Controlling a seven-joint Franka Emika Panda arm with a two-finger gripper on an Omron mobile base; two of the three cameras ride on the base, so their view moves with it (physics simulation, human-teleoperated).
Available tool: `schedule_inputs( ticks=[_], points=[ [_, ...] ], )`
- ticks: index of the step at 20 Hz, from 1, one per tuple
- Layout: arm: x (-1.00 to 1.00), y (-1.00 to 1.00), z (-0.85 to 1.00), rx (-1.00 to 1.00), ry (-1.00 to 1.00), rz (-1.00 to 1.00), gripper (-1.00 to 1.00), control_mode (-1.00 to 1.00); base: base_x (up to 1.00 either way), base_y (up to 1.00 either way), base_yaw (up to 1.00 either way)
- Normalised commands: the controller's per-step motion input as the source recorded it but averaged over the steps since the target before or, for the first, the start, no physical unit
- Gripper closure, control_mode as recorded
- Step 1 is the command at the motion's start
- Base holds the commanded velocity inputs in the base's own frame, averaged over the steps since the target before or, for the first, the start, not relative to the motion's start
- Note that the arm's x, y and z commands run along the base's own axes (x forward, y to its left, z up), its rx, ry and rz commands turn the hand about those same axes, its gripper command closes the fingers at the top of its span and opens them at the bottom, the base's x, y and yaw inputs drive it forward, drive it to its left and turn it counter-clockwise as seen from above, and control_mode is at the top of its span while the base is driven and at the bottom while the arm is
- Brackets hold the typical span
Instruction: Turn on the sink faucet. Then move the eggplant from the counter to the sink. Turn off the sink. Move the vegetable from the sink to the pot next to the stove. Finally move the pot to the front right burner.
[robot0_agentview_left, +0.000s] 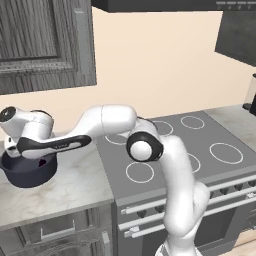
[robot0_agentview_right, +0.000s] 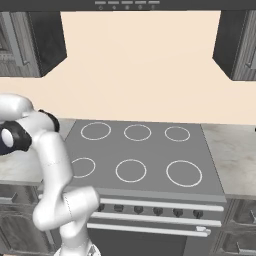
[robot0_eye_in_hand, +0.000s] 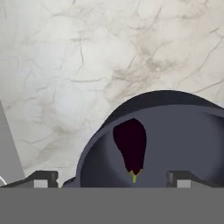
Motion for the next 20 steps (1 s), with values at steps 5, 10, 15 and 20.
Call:
schedule_inputs(
  ticks=[5,10,15,20],
  points=[
    [-0.57,-0.84,0.12,0.15,0.00,-0.09,-1.00,-1.00,0.00,0.00,0.00],
    [-0.68,-0.99,0.00,0.20,0.00,-0.11,-1.00,-1.00,0.00,0.00,0.00],
    [-0.34,-0.85,0.00,0.20,0.01,-0.13,-1.00,-1.00,0.00,0.00,0.00],
    [0.00,-0.31,-0.03,0.18,0.01,-0.21,-1.00,-1.00,0.00,0.00,0.00]
  ],
)
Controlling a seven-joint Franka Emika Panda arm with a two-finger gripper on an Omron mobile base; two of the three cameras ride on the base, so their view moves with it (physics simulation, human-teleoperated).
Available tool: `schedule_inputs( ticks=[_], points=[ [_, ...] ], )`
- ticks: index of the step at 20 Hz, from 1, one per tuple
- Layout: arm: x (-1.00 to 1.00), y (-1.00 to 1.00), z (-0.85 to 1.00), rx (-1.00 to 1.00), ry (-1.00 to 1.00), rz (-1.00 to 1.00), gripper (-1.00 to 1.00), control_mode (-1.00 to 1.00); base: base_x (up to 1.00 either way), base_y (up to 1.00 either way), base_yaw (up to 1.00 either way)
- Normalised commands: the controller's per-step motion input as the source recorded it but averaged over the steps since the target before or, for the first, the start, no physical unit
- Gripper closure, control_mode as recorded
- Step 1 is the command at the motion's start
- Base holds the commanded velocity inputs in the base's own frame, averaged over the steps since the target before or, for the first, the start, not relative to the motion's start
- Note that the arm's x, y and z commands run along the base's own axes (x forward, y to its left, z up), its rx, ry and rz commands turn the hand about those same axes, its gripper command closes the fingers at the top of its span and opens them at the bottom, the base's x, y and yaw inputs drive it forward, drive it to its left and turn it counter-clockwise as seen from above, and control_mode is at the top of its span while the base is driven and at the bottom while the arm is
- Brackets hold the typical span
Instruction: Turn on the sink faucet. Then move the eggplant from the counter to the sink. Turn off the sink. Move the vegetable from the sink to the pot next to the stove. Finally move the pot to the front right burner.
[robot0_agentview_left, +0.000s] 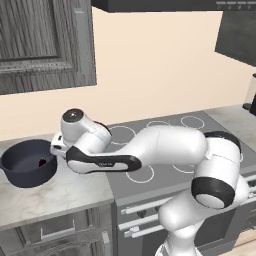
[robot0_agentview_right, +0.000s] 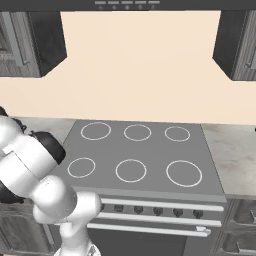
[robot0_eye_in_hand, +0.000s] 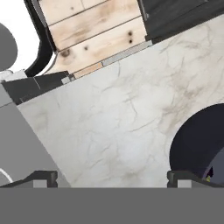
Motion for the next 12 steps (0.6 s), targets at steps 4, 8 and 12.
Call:
schedule_inputs(
  ticks=[4,8,12],
  points=[
    [0.04,0.27,-0.01,0.17,0.00,-0.17,-1.00,-1.00,0.00,0.00,0.00],
    [0.00,0.51,0.02,0.11,0.00,-0.14,-1.00,-1.00,0.00,0.00,0.00],
    [0.00,0.40,0.28,0.08,0.00,-0.11,-1.00,-1.00,0.00,0.00,0.00]
  ],
)
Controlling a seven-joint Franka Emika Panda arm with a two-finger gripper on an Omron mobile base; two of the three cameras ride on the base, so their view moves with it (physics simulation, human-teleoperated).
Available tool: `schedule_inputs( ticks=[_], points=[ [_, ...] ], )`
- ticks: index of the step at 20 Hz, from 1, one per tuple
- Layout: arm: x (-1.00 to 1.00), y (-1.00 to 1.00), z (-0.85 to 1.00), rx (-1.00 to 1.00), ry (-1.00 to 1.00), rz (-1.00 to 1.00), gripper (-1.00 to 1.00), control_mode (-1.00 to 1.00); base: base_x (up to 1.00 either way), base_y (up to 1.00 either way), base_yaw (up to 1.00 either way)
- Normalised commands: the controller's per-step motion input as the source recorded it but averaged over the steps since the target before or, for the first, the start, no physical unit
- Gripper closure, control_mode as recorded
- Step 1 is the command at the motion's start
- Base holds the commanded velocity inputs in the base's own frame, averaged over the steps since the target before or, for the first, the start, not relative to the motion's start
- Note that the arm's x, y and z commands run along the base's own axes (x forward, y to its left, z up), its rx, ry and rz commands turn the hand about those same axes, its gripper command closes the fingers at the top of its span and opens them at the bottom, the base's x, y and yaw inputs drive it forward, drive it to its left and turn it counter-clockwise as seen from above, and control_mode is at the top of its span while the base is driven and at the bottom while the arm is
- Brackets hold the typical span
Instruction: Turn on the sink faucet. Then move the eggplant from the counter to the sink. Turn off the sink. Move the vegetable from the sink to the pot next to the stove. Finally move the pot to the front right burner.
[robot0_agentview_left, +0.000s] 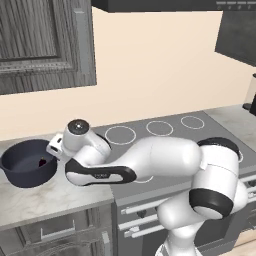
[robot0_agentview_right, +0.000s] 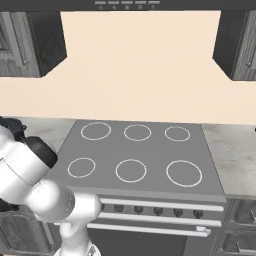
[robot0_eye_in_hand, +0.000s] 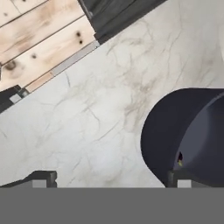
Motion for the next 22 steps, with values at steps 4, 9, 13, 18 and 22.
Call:
schedule_inputs(
  ticks=[4,9,13,18,22],
  points=[
    [0.00,0.30,0.23,0.03,0.01,-0.09,-1.00,-1.00,0.00,0.00,0.00],
    [0.07,0.36,0.01,0.00,0.12,-0.04,-1.00,-1.00,0.00,0.00,0.00],
    [0.18,0.22,0.00,0.00,0.09,0.00,-1.00,-1.00,0.00,0.00,0.00],
    [0.09,0.06,-0.12,0.00,0.03,0.00,-1.00,-1.00,0.00,0.00,0.00],
    [0.00,0.06,-0.23,-0.03,0.00,-0.01,-1.00,-1.00,0.00,0.00,0.00]
  ],
)
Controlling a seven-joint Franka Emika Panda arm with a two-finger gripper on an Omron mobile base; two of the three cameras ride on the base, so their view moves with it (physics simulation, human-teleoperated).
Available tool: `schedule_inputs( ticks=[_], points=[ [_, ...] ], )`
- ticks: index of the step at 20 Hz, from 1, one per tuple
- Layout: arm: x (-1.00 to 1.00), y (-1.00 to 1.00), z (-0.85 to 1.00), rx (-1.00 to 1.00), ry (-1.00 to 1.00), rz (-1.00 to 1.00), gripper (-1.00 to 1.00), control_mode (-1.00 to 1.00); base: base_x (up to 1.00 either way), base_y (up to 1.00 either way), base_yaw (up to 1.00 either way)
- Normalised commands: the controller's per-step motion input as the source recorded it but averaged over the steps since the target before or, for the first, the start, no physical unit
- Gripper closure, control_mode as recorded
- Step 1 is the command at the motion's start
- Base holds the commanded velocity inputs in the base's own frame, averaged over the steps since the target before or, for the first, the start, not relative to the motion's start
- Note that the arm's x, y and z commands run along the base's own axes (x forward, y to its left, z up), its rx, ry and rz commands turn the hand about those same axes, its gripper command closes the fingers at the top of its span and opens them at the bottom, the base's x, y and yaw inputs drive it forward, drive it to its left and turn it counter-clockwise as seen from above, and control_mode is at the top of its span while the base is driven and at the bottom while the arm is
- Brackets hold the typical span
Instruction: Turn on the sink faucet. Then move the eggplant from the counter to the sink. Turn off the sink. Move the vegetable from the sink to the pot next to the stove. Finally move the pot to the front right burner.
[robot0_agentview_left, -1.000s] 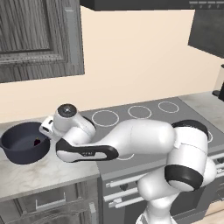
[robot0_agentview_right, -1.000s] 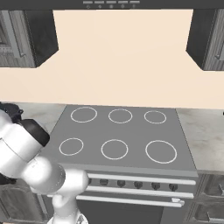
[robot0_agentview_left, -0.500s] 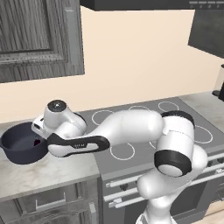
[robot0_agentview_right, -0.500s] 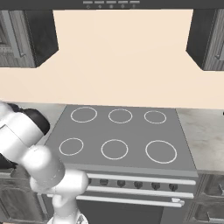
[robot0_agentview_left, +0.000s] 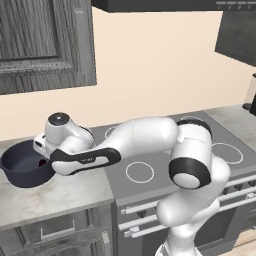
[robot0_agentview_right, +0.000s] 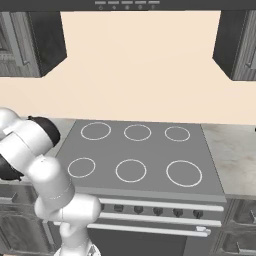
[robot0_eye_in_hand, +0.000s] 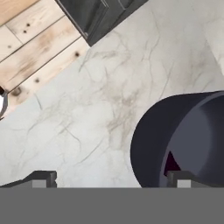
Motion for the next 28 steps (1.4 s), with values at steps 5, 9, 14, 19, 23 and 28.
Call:
schedule_inputs(
  ticks=[5,9,14,19,23,28],
  points=[
    [0.02,0.03,-0.09,0.00,0.00,-0.01,-1.00,-1.00,0.00,0.00,0.00],
    [0.14,0.02,0.00,0.00,0.00,0.00,-1.00,-1.00,0.00,0.00,0.00],
    [0.20,0.06,-0.01,-0.01,0.00,0.00,-1.00,-1.00,0.00,0.00,0.00],
    [0.23,0.15,-0.08,-0.02,0.01,0.00,-1.00,-1.00,0.00,0.00,0.00],
    [0.16,0.21,-0.12,-0.04,0.02,0.00,-1.00,-1.00,0.00,0.00,0.00],
    [0.12,0.26,-0.15,-0.07,0.03,-0.01,-1.00,-1.00,0.00,0.00,0.00]
  ],
)
